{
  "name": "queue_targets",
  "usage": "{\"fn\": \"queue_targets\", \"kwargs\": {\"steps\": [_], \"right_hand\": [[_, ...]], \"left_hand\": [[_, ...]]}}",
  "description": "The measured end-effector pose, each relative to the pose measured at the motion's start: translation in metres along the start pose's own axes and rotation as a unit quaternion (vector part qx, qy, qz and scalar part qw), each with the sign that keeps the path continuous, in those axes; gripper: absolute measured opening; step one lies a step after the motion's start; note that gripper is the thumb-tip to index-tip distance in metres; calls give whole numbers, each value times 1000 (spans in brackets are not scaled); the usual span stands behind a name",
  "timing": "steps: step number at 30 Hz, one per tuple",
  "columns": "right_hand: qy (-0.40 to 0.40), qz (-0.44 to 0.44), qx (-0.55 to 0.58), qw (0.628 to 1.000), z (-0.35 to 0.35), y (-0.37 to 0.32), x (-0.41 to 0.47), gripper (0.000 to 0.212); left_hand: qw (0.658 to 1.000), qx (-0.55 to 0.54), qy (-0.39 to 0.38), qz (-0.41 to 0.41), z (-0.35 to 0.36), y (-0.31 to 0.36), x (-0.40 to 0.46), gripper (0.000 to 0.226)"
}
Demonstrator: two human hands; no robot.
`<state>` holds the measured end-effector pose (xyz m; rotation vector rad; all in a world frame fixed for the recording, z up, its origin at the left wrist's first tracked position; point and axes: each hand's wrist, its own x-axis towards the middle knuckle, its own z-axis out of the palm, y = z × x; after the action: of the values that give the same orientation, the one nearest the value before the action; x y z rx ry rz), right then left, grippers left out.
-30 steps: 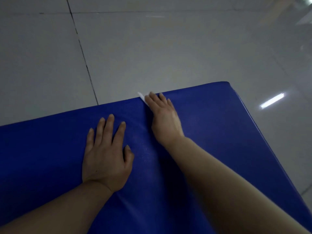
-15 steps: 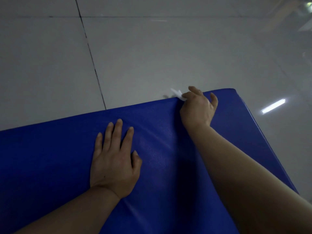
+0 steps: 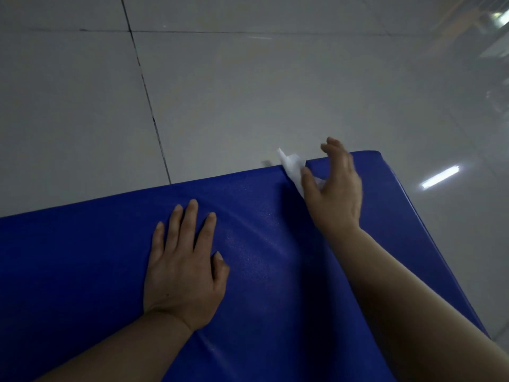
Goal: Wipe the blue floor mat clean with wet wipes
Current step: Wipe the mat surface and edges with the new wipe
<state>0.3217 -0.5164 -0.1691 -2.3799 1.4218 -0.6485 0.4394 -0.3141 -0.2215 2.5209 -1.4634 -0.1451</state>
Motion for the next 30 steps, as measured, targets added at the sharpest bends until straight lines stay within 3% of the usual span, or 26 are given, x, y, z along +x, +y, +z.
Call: {"fn": "queue_targets", "kwargs": {"steps": [2, 6, 10, 12, 14, 19, 23, 27, 30], "right_hand": [[88, 6, 11, 996, -2, -1, 1, 15], [47, 109, -35, 992, 8, 2, 9, 39], [-35, -15, -9, 999, 20, 8, 10, 14], [-70, -80, 9, 994, 30, 16, 5, 22], [-50, -97, -10, 994, 34, 23, 8, 29], [14, 93, -29, 995, 44, 6, 25, 36], [-48, -28, 33, 998, 68, -24, 2, 45], [-154, -187, 42, 969, 51, -14, -12, 67], [-157, -156, 2, 975, 26, 18, 4, 79]], "left_hand": [[1000, 1, -3, -1, 0, 0, 0, 61], [1000, 0, -3, -2, 0, 0, 0, 61], [1000, -4, -2, -2, 0, -1, 0, 60], [1000, -3, -4, -1, 0, -1, 0, 60], [1000, -3, -6, -2, 0, -1, 0, 60], [1000, -1, -5, -1, 0, -1, 1, 60], [1000, 7, -6, 0, 0, -1, 1, 61], [1000, 14, -11, -2, 0, -1, 1, 62], [1000, 8, -8, -1, 0, -2, 0, 61]]}}
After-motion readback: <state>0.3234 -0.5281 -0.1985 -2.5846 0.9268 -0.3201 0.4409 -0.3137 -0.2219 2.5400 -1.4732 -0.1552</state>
